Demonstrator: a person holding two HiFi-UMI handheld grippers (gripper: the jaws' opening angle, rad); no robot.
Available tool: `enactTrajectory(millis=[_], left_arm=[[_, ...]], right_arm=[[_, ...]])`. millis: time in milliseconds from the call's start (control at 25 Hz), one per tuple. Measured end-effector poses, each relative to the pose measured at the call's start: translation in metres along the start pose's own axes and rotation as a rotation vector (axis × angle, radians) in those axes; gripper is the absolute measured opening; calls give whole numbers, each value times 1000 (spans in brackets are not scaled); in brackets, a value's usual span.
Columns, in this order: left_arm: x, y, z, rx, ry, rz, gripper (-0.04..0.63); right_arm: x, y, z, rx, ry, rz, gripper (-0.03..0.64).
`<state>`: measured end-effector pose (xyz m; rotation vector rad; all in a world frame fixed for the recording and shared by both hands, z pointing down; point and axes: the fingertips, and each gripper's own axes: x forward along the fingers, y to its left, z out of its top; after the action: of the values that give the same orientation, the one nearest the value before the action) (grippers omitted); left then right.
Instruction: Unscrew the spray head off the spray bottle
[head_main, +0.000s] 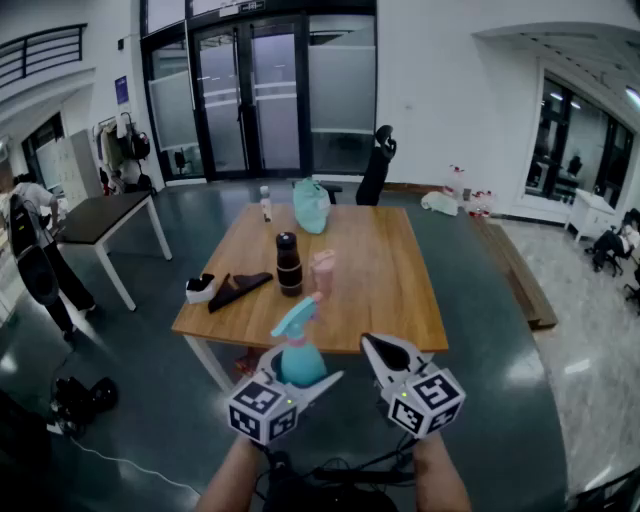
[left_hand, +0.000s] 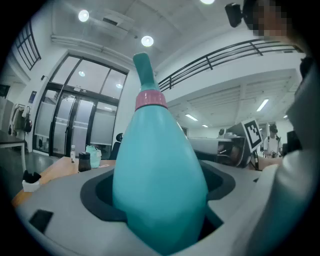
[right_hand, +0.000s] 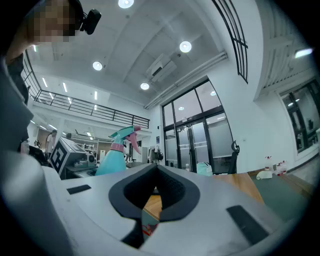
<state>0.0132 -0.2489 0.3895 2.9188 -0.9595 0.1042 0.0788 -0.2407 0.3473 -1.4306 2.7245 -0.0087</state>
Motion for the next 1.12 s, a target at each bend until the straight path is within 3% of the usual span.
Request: enactTrajectory(millis=[680,920,1120], left_arm=[[6,-6,-6,10,13,-12,445],[5,-8,-8,32,25,-11,445],[5,-7,-9,67,32,7,443]], right_arm=[[-4,-1,-2,7,-19,18,5],[-3,12,6,10,-38,74,6],[-1,39,23,55,-70,192,8]])
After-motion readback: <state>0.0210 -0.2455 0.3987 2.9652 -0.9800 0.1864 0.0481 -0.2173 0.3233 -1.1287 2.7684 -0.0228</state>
